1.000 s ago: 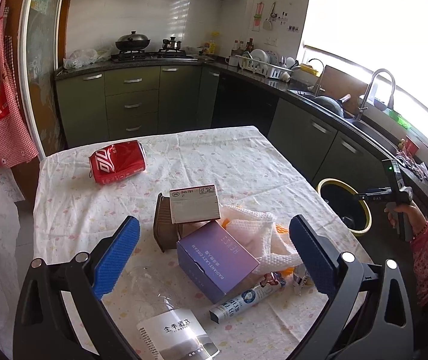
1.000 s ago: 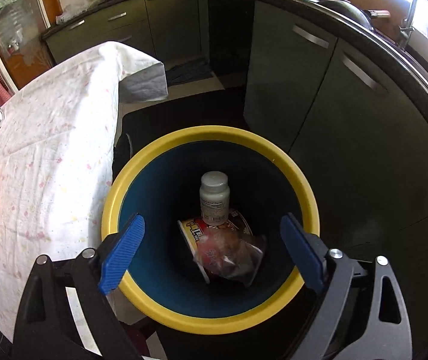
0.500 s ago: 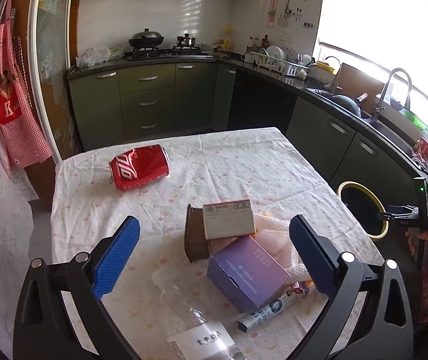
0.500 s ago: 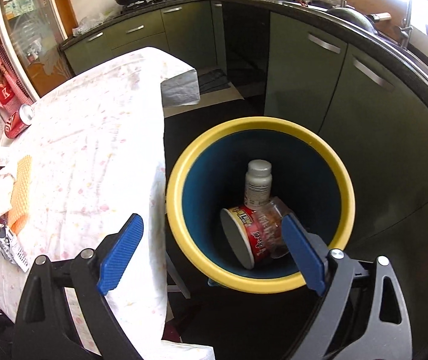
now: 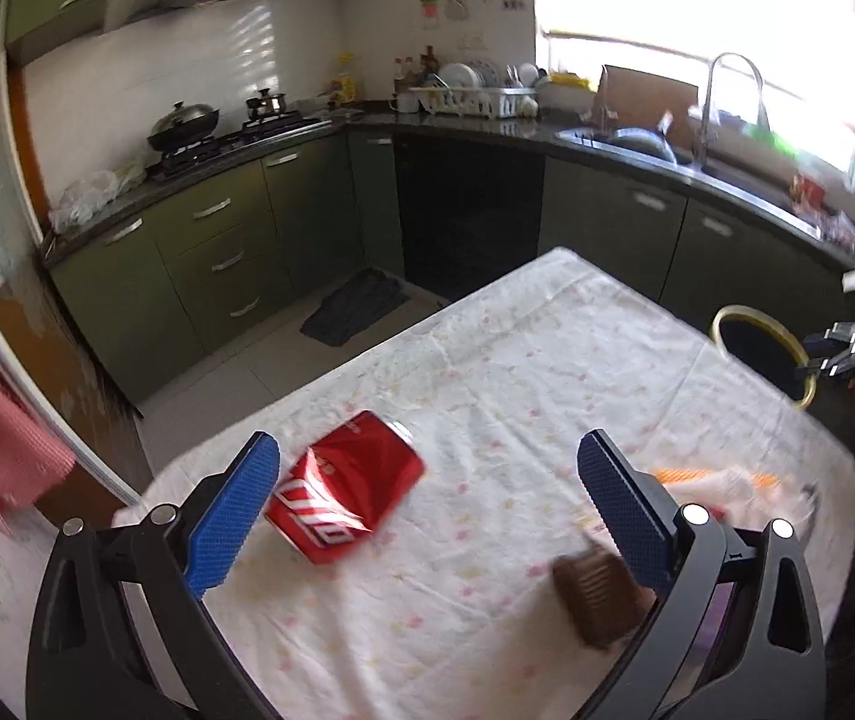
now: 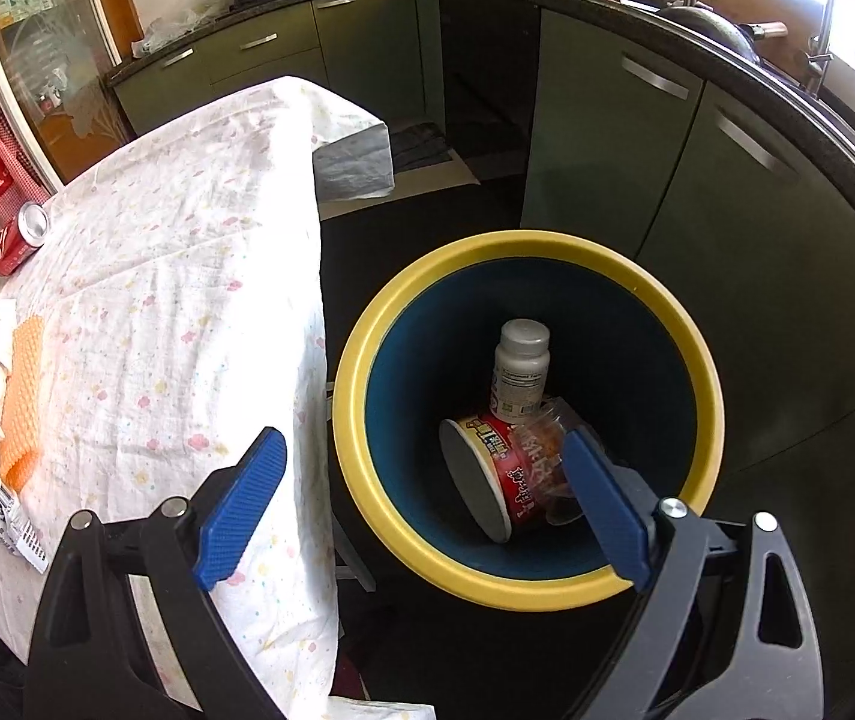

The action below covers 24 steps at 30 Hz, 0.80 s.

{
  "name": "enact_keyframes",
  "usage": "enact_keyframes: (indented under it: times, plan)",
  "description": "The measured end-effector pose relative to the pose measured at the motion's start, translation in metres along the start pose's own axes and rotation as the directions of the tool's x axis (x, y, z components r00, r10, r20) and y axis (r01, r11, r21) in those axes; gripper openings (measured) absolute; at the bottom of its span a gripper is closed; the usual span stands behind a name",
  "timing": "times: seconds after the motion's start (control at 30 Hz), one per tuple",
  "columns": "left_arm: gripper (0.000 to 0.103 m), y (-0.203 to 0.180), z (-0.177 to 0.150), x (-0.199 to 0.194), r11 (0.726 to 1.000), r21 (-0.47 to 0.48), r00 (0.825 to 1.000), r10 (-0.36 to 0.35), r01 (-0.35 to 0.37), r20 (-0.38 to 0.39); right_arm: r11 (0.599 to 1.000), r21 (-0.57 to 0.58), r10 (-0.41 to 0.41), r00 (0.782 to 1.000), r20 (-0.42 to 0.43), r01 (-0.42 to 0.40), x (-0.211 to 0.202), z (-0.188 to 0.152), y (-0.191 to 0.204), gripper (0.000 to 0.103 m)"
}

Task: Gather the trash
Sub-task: 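Grasp the crushed red Coca-Cola can with the left tool and lift it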

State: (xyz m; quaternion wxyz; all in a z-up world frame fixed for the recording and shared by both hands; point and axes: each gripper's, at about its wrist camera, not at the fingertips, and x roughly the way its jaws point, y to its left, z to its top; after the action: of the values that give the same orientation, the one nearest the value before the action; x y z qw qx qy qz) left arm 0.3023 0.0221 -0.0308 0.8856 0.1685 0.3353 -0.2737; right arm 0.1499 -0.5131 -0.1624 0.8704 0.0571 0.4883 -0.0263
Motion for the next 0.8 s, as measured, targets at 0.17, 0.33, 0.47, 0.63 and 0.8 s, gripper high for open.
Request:
enact_keyframes:
  times: [0.17,0.33,0.47,0.63,0.8]
  plan:
    - [0.098,0.015,0.0,0.072,0.964,0.265,0.977,0.088,-0.035,-0.193,1.0,0.005,-0.015,1.0,-0.011,0.015,0.004,0.007,0.009,0.088]
    - [0.098,0.005,-0.004,0.116,0.913,0.402,0.957,0.055,0.068,-0.286,0.999,0.022,-0.039,0.998,-0.039,0.04,0.011,0.012,0.012,0.088]
    - [0.098,0.004,-0.011,0.139,0.903,0.413,0.939,0.036,0.116,-0.343,0.999,0.03,-0.044,0.998,-0.052,0.045,0.016,0.017,0.013,0.089]
    - [0.093,0.011,-0.018,0.149,0.908,0.394,0.931,0.014,0.141,-0.364,0.999,0.008,-0.041,0.997,-0.069,0.042,0.024,0.022,0.021,0.089]
    - [0.077,0.013,-0.025,0.157,0.906,0.4,0.926,0.025,0.138,-0.376,1.0,-0.006,-0.031,0.997,-0.077,0.031,0.03,0.025,0.028,0.089]
